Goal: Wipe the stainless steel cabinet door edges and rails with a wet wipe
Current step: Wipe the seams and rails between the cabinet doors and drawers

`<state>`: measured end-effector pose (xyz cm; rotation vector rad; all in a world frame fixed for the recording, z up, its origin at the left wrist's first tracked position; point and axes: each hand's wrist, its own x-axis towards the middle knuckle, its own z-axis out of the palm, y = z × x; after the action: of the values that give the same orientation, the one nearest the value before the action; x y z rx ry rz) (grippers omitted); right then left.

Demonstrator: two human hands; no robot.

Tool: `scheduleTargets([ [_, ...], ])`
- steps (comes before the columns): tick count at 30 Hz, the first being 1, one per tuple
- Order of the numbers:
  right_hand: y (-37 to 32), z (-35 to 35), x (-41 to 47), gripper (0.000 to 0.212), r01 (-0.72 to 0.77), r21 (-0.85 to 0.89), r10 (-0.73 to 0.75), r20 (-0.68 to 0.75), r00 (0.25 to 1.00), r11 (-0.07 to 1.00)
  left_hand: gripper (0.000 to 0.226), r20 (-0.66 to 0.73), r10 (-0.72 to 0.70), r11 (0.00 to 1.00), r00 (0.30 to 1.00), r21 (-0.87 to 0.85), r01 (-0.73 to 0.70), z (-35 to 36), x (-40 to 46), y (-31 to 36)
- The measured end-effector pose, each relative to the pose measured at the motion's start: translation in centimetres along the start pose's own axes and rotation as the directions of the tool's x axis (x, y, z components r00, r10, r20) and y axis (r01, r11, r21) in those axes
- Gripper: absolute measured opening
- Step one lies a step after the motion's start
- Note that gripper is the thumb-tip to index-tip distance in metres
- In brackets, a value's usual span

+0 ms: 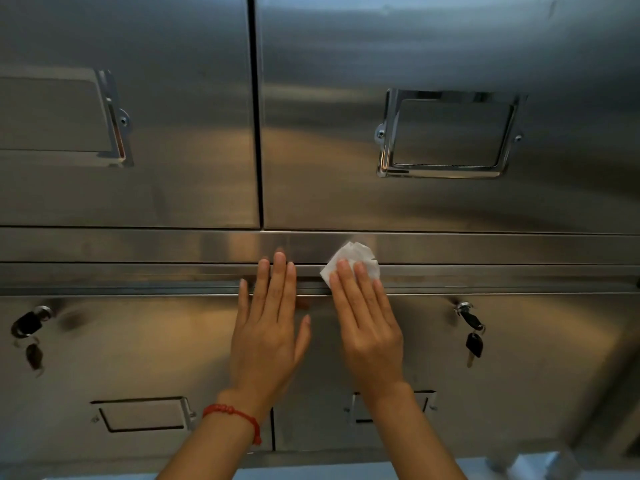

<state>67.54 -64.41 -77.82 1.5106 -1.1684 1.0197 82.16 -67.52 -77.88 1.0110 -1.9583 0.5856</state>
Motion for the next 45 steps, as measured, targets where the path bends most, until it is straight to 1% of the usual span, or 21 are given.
scheduleTargets([
  [5,0.3,-0.3,-0.2,0.034,-0.063,0.007,0.064,-0.013,0.998,0.998,0.068,0.016,-0.006,1.0,1.0,0.021,0.006,-0.1,0.0,0.0],
  [8,-0.4,0.0,0.2,0.032,-0.033,0.038,0.033,-0.004,0.999,0.999,0.07,0.022,0.006,0.999,1.0,0.035,-0.007,-0.1,0.0,-0.2],
  [10,-0.1,0.0,0.1,0.032,-0.006,0.029,0.006,0.006,1.0,1.0,0.07,0.028,0.016,0.998,0.999,0.057,-0.017,-0.2,-0.1,-0.3],
  [13,0.9,-0.5,-0.4,0.036,-0.041,-0.013,0.041,0.0,0.999,0.999,0.067,0.026,0.017,0.997,1.0,0.075,-0.019,-0.2,-0.1,-0.4],
  [16,0.7,-0.7,-0.4,0.037,-0.074,-0.004,0.074,0.005,0.997,0.997,0.066,0.02,0.013,0.997,1.0,0.078,-0.015,-0.3,0.0,-0.3],
  [19,0.5,-0.7,0.0,0.035,-0.051,0.003,0.051,0.014,0.999,0.999,0.067,0.024,0.009,0.996,1.0,0.084,-0.011,-0.3,0.0,-0.2],
  [21,1.2,-1.1,-0.2,0.036,-0.035,-0.023,0.035,0.025,0.999,0.999,0.068,0.028,0.004,0.996,1.0,0.084,-0.006,-0.3,0.0,-0.2],
  [25,2.3,-1.8,-0.9,0.041,-0.099,-0.069,0.102,0.035,0.994,0.993,0.069,0.039,0.002,0.997,0.999,0.077,-0.005,-0.2,0.0,-0.2],
  [27,1.9,-1.7,-0.7,0.037,-0.119,-0.054,0.121,0.028,0.992,0.991,0.07,0.039,-0.001,0.997,0.999,0.075,-0.002,-0.2,0.0,-0.1],
  [30,1.4,-1.7,-0.3,0.036,-0.091,-0.028,0.092,0.035,0.995,0.995,0.07,0.033,-0.009,0.998,0.999,0.066,0.006,-0.3,0.1,0.1],
  [33,2.5,-2.0,-0.6,0.035,-0.049,-0.062,0.052,0.045,0.998,0.997,0.07,0.032,-0.017,0.998,0.999,0.068,0.015,-0.5,0.1,0.3],
  [38,3.0,-2.4,-1.0,0.036,-0.138,-0.069,0.141,0.037,0.989,0.988,0.07,0.043,-0.02,0.997,0.999,0.078,0.017,-0.7,0.3,0.4],
  [43,3.0,-2.6,-0.7,0.041,-0.095,-0.053,0.098,0.062,0.993,0.994,0.071,0.06,-0.035,0.997,0.998,0.069,0.03,-0.8,0.3,0.6],
  [45,3.7,-3.0,-0.9,0.039,-0.113,-0.076,0.118,0.066,0.991,0.991,0.071,0.061,-0.037,0.997,0.997,0.065,0.033,-0.9,0.3,0.6],
])
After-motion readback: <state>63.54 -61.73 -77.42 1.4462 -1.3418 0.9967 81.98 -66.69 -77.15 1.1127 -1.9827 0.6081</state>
